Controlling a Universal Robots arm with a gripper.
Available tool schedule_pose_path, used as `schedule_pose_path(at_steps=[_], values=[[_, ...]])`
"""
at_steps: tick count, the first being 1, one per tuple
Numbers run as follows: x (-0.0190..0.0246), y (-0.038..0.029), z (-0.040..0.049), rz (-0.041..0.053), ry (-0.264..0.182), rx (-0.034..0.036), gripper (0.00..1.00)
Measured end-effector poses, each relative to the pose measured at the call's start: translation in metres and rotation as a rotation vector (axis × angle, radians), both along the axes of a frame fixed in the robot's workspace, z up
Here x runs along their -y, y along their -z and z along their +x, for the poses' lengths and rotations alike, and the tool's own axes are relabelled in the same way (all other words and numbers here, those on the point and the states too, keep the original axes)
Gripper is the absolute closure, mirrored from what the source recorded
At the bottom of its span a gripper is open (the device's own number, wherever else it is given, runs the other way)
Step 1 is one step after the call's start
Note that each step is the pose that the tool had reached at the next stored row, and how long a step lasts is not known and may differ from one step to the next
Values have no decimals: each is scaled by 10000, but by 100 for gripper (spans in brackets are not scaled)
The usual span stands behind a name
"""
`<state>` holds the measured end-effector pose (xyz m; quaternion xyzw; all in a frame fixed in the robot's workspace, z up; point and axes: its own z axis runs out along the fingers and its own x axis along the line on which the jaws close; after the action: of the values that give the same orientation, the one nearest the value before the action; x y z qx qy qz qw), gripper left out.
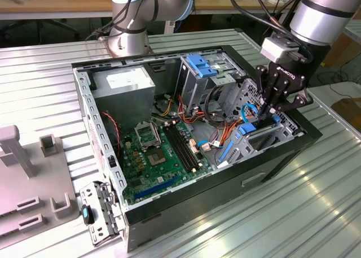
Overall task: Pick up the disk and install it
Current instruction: 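Insert the second disk wire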
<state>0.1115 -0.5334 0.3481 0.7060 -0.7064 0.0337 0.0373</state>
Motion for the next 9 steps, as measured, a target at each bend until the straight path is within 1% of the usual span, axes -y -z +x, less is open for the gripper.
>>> schedule_pose_path(at_steps=[1, 2, 6, 7, 9], values=[[0, 2, -1, 26, -1, 39, 84], [2, 12, -3, 70, -2, 60, 84], [11, 41, -11, 139, -2, 85, 84], [14, 48, -13, 184, -2, 100, 84], [19, 51, -16, 233, -2, 115, 84]])
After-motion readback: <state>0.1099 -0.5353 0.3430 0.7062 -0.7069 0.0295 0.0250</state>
